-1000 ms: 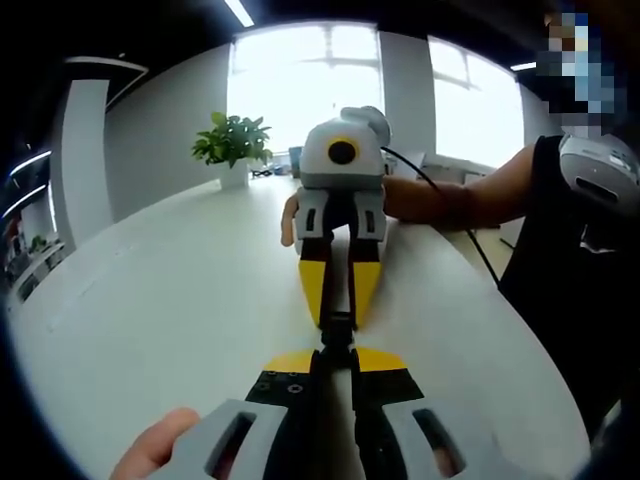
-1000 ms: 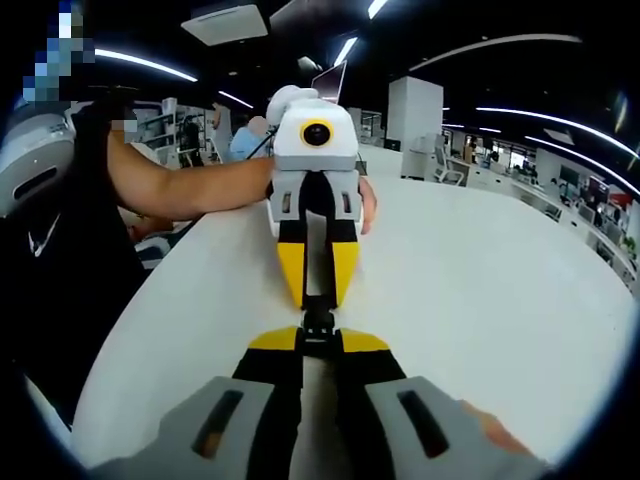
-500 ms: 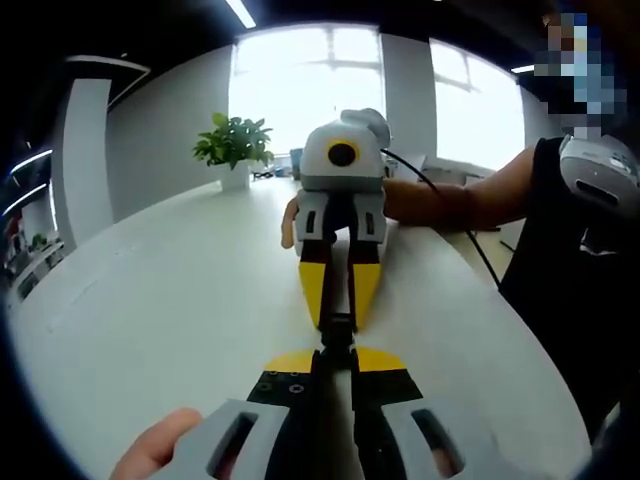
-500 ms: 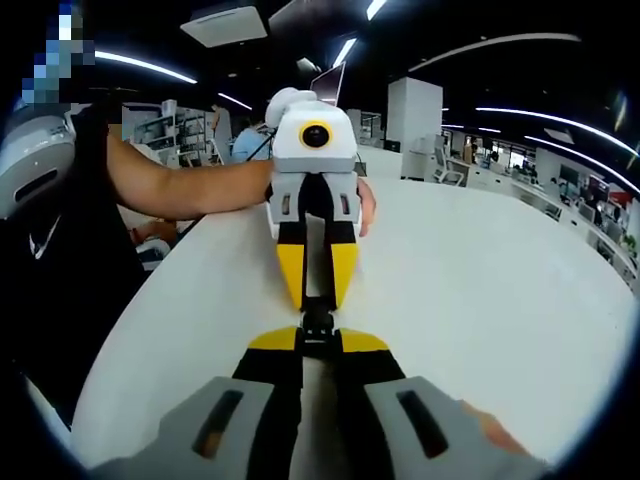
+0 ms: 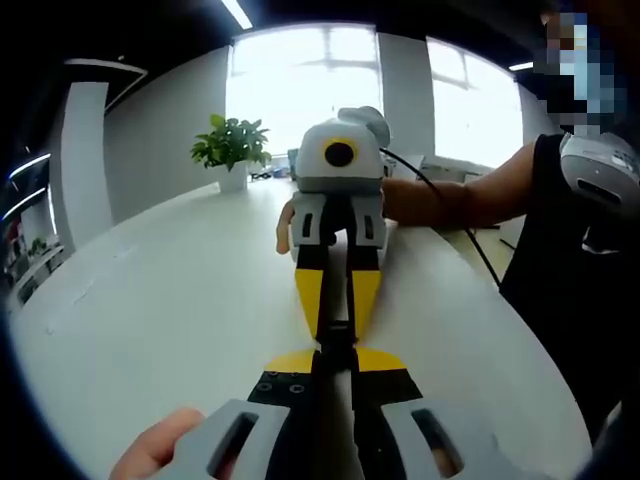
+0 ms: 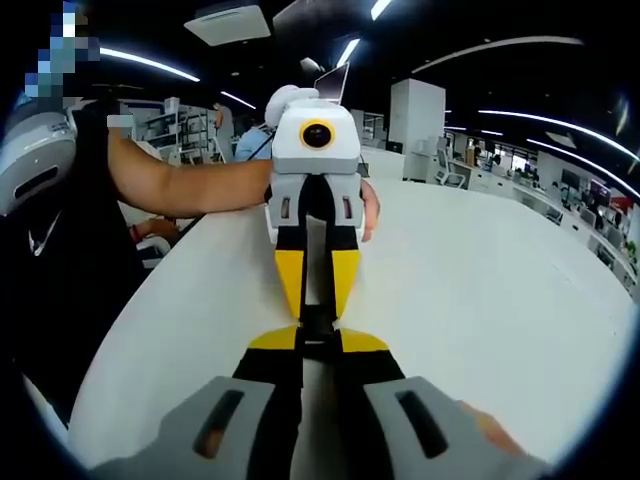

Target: Snap the two parts of the plastic buckle together until the buckle closes and remains connected.

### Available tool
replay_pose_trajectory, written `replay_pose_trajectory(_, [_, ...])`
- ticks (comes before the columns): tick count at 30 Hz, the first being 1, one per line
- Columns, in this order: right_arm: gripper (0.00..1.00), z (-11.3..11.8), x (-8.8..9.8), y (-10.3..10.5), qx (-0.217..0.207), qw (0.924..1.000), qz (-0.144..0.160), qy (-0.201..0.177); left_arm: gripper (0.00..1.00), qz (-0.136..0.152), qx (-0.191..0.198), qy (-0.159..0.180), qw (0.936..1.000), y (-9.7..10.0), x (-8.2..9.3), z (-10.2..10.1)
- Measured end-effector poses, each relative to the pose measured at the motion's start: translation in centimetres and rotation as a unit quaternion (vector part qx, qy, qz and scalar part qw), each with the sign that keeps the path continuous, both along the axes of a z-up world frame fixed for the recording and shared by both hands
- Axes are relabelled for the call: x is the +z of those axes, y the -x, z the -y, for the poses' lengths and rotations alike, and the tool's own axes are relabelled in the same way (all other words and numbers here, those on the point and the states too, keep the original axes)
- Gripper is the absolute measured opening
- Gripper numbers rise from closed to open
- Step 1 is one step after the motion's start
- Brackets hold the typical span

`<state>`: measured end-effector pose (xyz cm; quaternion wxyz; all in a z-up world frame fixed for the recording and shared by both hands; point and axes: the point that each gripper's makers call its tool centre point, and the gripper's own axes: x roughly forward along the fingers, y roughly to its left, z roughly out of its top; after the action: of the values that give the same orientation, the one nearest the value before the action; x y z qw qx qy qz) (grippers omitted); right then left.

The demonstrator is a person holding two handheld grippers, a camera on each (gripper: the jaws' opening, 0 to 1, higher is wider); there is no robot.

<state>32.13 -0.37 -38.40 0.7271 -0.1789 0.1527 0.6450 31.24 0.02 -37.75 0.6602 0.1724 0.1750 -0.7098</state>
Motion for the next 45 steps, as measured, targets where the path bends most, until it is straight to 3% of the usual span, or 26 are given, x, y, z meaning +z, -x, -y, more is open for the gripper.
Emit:
replay_pose_trajectory(20, [0.1,-1.1,0.1,-1.0,-0.001,1.0,0.002,-0.004,0.09,-0.004,-0.001,0.005,1.0,0.5,0.0,-0.1])
replay_pose_trajectory(45, [0.11,-0.6,1.1,-0.2,-0.001,0.9999,0.007,-0.007,0.1,-0.005,-0.002,0.009,0.9999,0.2,-0.1,0.2])
